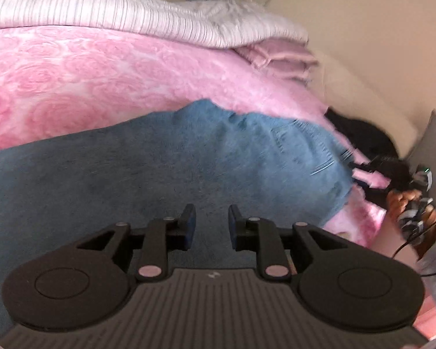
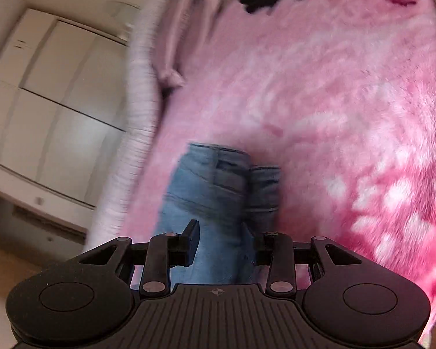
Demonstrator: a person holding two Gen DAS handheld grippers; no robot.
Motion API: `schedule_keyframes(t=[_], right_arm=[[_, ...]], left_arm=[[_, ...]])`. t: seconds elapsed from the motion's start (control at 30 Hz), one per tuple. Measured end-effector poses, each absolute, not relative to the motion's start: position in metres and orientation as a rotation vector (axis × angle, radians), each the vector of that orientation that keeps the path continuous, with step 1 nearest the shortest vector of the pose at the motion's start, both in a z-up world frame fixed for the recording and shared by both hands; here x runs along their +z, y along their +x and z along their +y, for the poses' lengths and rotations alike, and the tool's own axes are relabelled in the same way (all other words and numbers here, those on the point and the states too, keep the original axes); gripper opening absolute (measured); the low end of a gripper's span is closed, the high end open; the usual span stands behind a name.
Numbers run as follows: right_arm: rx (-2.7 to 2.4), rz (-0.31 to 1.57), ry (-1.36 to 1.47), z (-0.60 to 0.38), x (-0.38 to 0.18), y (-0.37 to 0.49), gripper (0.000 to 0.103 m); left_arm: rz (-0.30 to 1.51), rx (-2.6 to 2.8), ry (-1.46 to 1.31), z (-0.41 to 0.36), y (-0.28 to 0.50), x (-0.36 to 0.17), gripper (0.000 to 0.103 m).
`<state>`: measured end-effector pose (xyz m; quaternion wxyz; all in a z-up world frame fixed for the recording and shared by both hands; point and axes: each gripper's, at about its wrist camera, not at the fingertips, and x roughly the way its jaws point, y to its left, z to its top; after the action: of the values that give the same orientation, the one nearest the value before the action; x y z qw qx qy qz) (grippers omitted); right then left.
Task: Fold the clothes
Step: 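Open both grippers and release the jeans flat on the bedspread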
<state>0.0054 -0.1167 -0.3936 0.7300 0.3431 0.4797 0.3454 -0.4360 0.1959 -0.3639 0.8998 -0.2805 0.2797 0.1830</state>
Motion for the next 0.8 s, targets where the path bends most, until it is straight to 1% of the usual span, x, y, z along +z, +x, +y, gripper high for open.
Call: schedule_keyframes(t=[0.03, 0.07, 0.17, 0.3, 0.43, 0.53, 0.6, 0.73, 0.8], right_arm=[[0.766, 1.064, 0.746, -0.115, -0.395, 0.008, 0.024], [0.773, 1.065, 0.727, -0.114, -0.395, 0.009, 0.010], [0.785, 1.043, 0.654, -0.112, -0.389, 0.007, 0.007], [0.794, 0.973, 0.585, -0.115, -0.375, -0.006, 0.006], [0.745, 0.936, 0.479, -0.109, -0.385, -0.018, 0.005], [0.741, 0.866, 0.471, -0.111, -0.376, -0.029, 0.005], [0.749, 0.823, 0.418, -0.107, -0.370, -0.034, 0.005], [0.733, 0.834, 0.279, -0.095, -0.393, -0.036, 0.005], [0.719, 0.818, 0.212, -0.092, -0.380, -0.045, 0.008]], left_arm=[[0.598, 0.382, -0.572, 0.197, -0.429, -0.366, 0.018], [0.617, 0.386, -0.563, 0.197, -0.421, -0.369, 0.018], [0.629, 0.392, -0.548, 0.198, -0.415, -0.373, 0.018], [0.641, 0.396, -0.543, 0.198, -0.416, -0.376, 0.018], [0.651, 0.403, -0.510, 0.197, -0.418, -0.381, 0.017], [0.659, 0.399, -0.489, 0.197, -0.423, -0.378, 0.018], [0.667, 0.397, -0.469, 0.199, -0.427, -0.379, 0.017], [0.656, 0.407, -0.506, 0.205, -0.439, -0.380, 0.017], [0.653, 0.426, -0.500, 0.203, -0.448, -0.379, 0.017]])
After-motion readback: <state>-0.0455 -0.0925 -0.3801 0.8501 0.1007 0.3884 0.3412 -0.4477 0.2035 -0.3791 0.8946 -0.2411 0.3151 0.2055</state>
